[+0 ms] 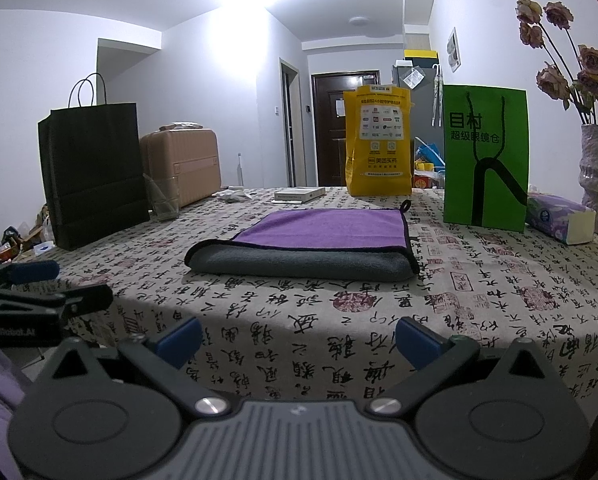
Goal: Fold towel
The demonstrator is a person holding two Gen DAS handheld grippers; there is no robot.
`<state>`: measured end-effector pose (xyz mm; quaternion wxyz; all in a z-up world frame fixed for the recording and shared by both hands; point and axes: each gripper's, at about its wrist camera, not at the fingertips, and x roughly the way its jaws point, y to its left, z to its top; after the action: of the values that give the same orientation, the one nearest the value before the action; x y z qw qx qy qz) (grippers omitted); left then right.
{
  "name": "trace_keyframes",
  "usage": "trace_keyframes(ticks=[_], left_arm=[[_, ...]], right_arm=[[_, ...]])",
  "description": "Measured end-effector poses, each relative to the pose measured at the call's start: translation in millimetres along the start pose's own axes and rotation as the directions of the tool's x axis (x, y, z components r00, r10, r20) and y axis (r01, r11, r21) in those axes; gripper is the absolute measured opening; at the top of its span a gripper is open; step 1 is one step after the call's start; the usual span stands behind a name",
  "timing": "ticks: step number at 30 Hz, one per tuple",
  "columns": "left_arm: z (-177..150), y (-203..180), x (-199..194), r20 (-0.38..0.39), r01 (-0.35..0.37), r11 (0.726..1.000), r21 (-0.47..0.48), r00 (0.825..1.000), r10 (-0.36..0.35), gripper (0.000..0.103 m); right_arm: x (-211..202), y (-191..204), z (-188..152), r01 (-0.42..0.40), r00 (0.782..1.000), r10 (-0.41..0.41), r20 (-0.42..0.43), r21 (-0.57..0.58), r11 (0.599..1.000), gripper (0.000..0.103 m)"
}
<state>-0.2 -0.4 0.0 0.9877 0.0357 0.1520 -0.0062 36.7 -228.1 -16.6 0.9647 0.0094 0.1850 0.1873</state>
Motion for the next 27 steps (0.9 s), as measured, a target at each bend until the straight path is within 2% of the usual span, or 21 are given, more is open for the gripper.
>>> trace_keyframes(ticks=[27], left_arm=[[0.0,0.0,-0.1,0.001,0.000,1.000,0.001,1.000,0.000,0.103]], right_arm=[[0.9,-4.2,0.0,0.001,1.000,-0.001,-0.001,0.000,1.000,0.103]])
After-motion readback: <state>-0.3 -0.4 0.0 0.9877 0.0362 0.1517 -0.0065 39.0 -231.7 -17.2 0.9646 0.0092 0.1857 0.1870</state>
